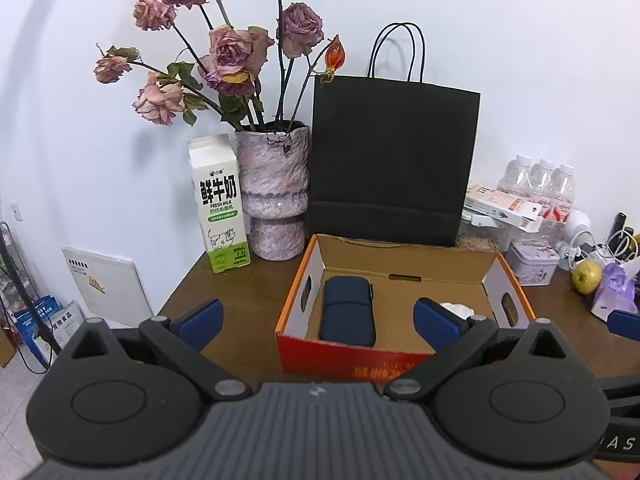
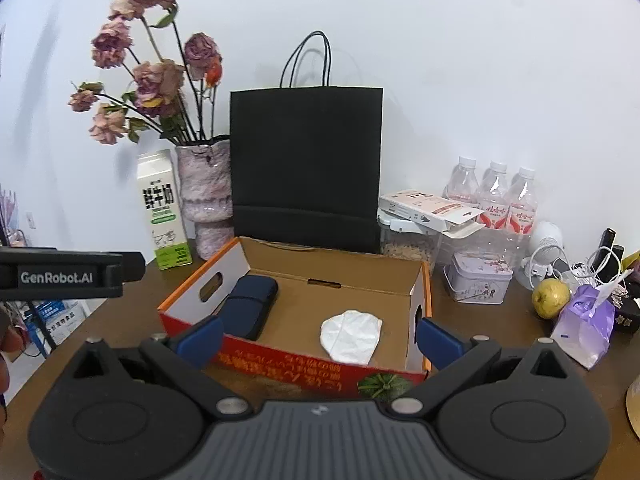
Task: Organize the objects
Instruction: 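Withdraw both grippers from the box back over the table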
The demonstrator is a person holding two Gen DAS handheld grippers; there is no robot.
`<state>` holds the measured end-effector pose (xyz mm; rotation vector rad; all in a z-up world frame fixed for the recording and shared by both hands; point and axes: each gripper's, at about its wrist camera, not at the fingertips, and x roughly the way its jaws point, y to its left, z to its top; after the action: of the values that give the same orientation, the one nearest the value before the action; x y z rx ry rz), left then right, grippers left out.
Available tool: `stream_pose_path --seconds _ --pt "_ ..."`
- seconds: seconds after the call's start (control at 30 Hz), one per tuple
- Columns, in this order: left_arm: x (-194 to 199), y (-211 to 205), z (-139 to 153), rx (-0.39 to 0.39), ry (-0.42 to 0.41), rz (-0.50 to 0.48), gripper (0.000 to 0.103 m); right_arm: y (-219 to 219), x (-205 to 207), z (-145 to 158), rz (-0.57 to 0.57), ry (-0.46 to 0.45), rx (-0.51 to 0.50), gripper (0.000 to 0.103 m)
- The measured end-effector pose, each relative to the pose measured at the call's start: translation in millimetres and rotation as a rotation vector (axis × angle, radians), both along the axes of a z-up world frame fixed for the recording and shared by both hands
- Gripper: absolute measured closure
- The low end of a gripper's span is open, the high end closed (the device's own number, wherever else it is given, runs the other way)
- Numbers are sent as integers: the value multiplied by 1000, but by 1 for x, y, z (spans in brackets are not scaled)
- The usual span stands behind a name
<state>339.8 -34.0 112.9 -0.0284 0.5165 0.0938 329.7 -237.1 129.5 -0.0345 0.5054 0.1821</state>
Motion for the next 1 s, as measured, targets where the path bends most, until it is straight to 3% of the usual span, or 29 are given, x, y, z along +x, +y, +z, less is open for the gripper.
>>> stream_pose_path --seconds 0.67,1.0 --pt "-98 1 -29 -14 -9 -36 0 -8 -105 -29 30 -42 -2 0" --pt "-147 15 -48 -57 5 -30 0 -2 -156 -51 74 -64 -9 0"
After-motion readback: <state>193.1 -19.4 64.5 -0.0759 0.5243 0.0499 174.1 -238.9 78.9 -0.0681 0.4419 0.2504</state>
